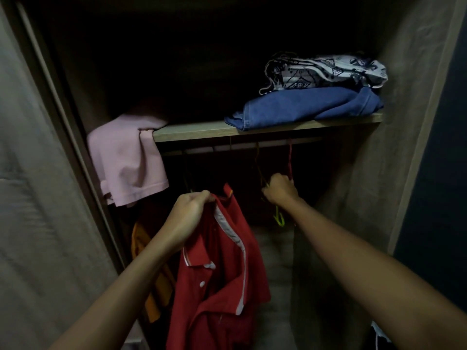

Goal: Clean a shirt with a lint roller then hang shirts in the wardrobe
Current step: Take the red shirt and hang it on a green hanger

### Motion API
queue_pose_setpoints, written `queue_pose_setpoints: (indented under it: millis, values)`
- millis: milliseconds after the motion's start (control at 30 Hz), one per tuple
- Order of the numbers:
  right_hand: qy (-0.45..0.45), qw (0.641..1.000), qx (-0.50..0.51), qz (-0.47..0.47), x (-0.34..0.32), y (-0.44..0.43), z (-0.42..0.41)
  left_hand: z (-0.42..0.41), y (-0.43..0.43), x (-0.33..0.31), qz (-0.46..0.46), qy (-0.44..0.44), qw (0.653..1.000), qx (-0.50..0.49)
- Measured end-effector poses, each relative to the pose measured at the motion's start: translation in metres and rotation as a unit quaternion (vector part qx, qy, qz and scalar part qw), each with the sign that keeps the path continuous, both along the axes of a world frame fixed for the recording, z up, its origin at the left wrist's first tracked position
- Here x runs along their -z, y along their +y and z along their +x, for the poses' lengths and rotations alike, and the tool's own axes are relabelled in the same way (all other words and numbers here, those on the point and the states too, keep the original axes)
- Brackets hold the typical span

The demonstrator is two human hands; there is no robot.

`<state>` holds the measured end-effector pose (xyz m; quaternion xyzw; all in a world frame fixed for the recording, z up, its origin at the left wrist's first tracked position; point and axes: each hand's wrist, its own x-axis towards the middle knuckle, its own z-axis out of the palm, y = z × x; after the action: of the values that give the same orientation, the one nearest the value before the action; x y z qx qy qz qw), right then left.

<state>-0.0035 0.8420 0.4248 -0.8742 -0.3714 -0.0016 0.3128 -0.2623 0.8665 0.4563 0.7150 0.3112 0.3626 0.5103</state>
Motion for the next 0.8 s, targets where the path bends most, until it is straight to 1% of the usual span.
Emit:
queue_pose_setpoints:
  millis: [100, 200, 333, 500, 600, 700, 800]
  values:
    - [0.011, 0.997, 0.017, 0.077, 0.0, 0.001, -0.004, -0.007, -0.002, 0.001, 0.002, -0.007, 1.0, -0.009]
    - [0.025, 0.99, 0.007, 0.142, 0.01, -0.006, -0.012, -0.009, -0.002, 0.004, -0.015, -0.006, 1.0, -0.005]
    - [0.04, 0.985, -0.006, 0.17, 0.03, -0.033, -0.031, -0.007, -0.006, 0.011, -0.03, -0.012, 0.999, 0.009]
    - [0.053, 0.977, 0.008, 0.205, 0.06, -0.09, -0.065, -0.008, -0.015, 0.025, -0.056, -0.009, 0.998, 0.02]
    - [0.056, 0.955, -0.002, 0.291, 0.084, -0.139, -0.094, -0.013, -0.02, 0.033, -0.058, -0.004, 0.997, 0.051]
    - [0.074, 0.931, -0.002, 0.358, 0.102, -0.184, -0.122, -0.016, -0.036, 0.034, -0.039, 0.004, 0.998, 0.048]
    - [0.166, 0.913, -0.005, 0.373, 0.095, -0.205, -0.139, -0.018, -0.051, 0.03, -0.035, -0.006, 0.998, 0.043]
